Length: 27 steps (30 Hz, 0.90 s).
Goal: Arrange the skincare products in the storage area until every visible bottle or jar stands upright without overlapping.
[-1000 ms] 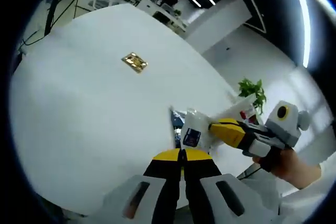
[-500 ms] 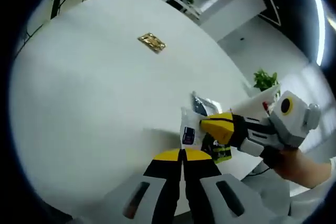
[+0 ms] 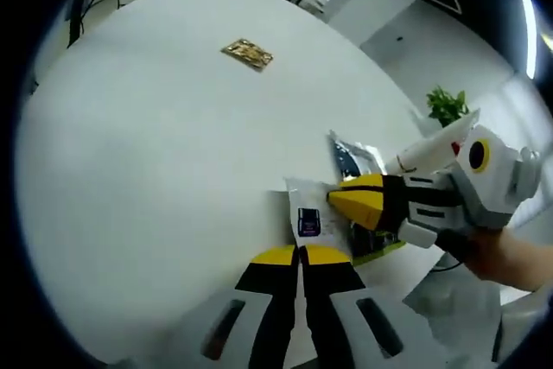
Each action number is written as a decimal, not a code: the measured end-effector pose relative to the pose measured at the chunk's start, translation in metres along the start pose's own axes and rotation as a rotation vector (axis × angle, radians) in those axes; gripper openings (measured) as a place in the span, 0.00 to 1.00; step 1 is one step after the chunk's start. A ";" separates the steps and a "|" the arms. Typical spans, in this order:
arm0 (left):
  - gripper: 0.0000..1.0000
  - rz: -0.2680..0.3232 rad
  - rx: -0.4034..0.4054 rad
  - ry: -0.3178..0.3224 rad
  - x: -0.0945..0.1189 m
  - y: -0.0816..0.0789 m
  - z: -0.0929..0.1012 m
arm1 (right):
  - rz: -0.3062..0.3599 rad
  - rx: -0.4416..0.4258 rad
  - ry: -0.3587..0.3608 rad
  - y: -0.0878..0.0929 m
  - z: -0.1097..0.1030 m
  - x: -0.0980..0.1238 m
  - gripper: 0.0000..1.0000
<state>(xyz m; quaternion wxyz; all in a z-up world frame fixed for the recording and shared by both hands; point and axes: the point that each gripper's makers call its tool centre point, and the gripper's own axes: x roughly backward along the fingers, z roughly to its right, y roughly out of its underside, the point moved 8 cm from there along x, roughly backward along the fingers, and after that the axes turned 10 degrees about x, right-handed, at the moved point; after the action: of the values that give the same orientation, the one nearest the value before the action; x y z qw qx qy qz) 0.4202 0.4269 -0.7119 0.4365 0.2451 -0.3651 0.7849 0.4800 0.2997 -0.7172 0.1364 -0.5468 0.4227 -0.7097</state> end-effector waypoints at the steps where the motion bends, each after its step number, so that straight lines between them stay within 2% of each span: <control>1: 0.00 0.000 -0.009 -0.002 0.000 0.000 0.001 | -0.006 0.015 0.001 0.000 0.000 -0.001 0.01; 9: 0.00 -0.028 -0.161 -0.037 -0.002 -0.001 0.002 | -0.026 0.121 0.009 0.001 -0.003 -0.002 0.01; 11: 0.00 -0.028 -0.238 -0.039 -0.003 -0.002 0.003 | -0.026 0.197 0.014 0.001 -0.002 -0.002 0.01; 13: 0.03 -0.039 -0.389 -0.064 -0.002 -0.004 0.005 | -0.021 0.212 0.015 0.001 -0.004 -0.003 0.01; 15: 0.11 -0.020 -0.517 -0.088 -0.001 -0.007 0.007 | -0.023 0.249 0.009 0.000 -0.004 -0.003 0.01; 17: 0.17 0.006 -0.586 -0.084 0.000 -0.011 0.012 | -0.028 0.261 0.007 -0.001 -0.004 -0.004 0.01; 20: 0.18 0.039 -0.692 -0.045 -0.003 -0.017 0.022 | -0.027 0.262 0.006 -0.002 -0.004 -0.004 0.01; 23: 0.18 0.010 -0.798 -0.041 -0.012 -0.018 0.030 | -0.026 0.256 0.010 -0.001 -0.004 -0.004 0.01; 27: 0.19 -0.023 -0.890 -0.074 -0.019 -0.018 0.033 | -0.027 0.276 0.019 -0.001 -0.006 -0.003 0.01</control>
<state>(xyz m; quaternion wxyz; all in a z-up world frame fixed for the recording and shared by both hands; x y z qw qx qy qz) 0.4474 0.3977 -0.6986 0.4948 0.0652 -0.6800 0.5372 0.4764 0.3054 -0.7186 0.1966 -0.5219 0.3148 -0.7680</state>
